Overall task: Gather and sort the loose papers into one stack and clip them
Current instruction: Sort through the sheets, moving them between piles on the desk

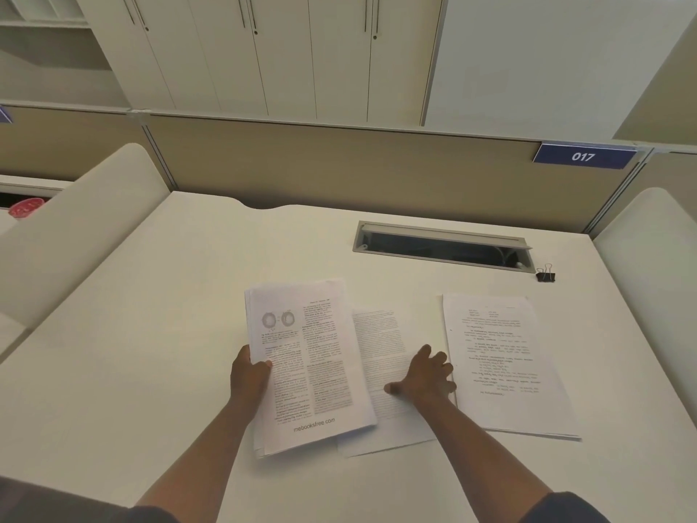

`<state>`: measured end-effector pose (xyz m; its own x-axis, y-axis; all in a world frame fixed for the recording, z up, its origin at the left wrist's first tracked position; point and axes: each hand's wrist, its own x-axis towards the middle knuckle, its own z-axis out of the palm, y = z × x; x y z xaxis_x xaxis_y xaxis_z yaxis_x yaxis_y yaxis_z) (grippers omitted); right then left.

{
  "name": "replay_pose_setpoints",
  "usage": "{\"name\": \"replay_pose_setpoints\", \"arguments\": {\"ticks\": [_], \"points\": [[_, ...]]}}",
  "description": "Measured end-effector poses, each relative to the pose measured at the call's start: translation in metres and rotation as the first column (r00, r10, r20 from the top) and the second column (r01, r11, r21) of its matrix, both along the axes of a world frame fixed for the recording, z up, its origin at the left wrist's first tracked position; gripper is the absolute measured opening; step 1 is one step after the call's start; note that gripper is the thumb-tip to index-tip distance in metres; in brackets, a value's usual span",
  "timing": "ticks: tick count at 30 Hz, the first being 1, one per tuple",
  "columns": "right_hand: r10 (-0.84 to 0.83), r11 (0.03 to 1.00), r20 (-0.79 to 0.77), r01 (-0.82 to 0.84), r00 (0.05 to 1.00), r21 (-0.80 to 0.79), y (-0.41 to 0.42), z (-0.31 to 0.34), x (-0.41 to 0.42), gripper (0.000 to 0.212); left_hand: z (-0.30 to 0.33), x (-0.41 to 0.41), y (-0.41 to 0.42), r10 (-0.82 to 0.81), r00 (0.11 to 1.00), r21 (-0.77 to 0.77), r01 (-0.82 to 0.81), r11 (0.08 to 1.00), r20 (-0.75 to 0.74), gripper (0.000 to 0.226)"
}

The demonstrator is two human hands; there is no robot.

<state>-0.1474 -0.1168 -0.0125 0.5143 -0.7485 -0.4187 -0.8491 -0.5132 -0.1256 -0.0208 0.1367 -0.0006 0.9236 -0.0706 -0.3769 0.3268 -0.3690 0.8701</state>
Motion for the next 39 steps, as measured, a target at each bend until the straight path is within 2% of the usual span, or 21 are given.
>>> {"name": "replay_pose_setpoints", "arguments": {"ticks": [2, 5, 9, 12, 14, 18, 21, 24, 33, 37, 39], "points": [[-0.053, 0.999, 0.040, 0.053, 0.998, 0.012, -0.005, 0.000, 0.000, 0.098, 0.000, 0.002, 0.002, -0.006, 1.000, 0.005, 0.006, 1.000, -0.005, 0.025], [-0.117, 0.990, 0.183, 0.099, 0.976, 0.100, -0.016, -0.001, -0.005, 0.070, -0.001, 0.004, 0.004, -0.005, 1.000, 0.004, 0.005, 1.000, -0.010, 0.026], [-0.097, 0.990, 0.364, 0.051, 0.926, 0.135, -0.032, 0.004, -0.017, 0.028, -0.006, 0.006, 0.005, -0.006, 1.000, 0.007, 0.006, 1.000, -0.028, 0.025], [-0.125, 0.989, 0.473, 0.071, 0.872, 0.131, -0.051, 0.015, -0.026, 0.016, -0.008, 0.007, 0.003, -0.008, 0.999, 0.034, 0.010, 0.999, -0.036, 0.023], [-0.133, 0.988, 0.516, 0.075, 0.846, 0.132, -0.064, 0.028, -0.033, 0.016, -0.009, 0.007, 0.001, -0.010, 0.999, 0.038, 0.011, 0.999, -0.044, 0.022], [-0.142, 0.988, 0.581, 0.082, 0.802, 0.129, -0.085, 0.052, -0.039, 0.032, -0.010, 0.006, -0.007, -0.019, 0.999, 0.065, 0.021, 0.998, -0.032, 0.022], [-0.165, 0.985, 0.618, 0.096, 0.769, 0.144, -0.092, 0.065, -0.038, 0.033, -0.011, 0.005, -0.018, -0.014, 0.999, 0.075, 0.018, 0.997, -0.050, 0.024], [-0.204, 0.970, 0.589, 0.081, 0.782, 0.228, -0.089, 0.067, -0.032, 0.043, -0.009, 0.004, -0.031, -0.039, 0.998, 0.069, 0.043, 0.997, -0.057, 0.026], [-0.190, 0.913, 0.474, -0.022, 0.860, 0.407, -0.046, 0.050, -0.022, 0.062, 0.009, -0.015, -0.077, -0.112, 0.986, -0.133, 0.095, 0.987, -0.125, 0.030], [-0.197, 0.895, 0.489, -0.048, 0.850, 0.443, -0.038, 0.046, -0.023, 0.057, 0.010, -0.024, -0.085, -0.067, 0.990, -0.237, 0.035, 0.971, -0.126, 0.017], [-0.174, 0.889, 0.496, -0.081, 0.851, 0.450, -0.037, 0.046, -0.024, 0.054, 0.011, -0.027, -0.089, -0.071, 0.989, -0.283, 0.032, 0.958, -0.129, 0.025]]}}
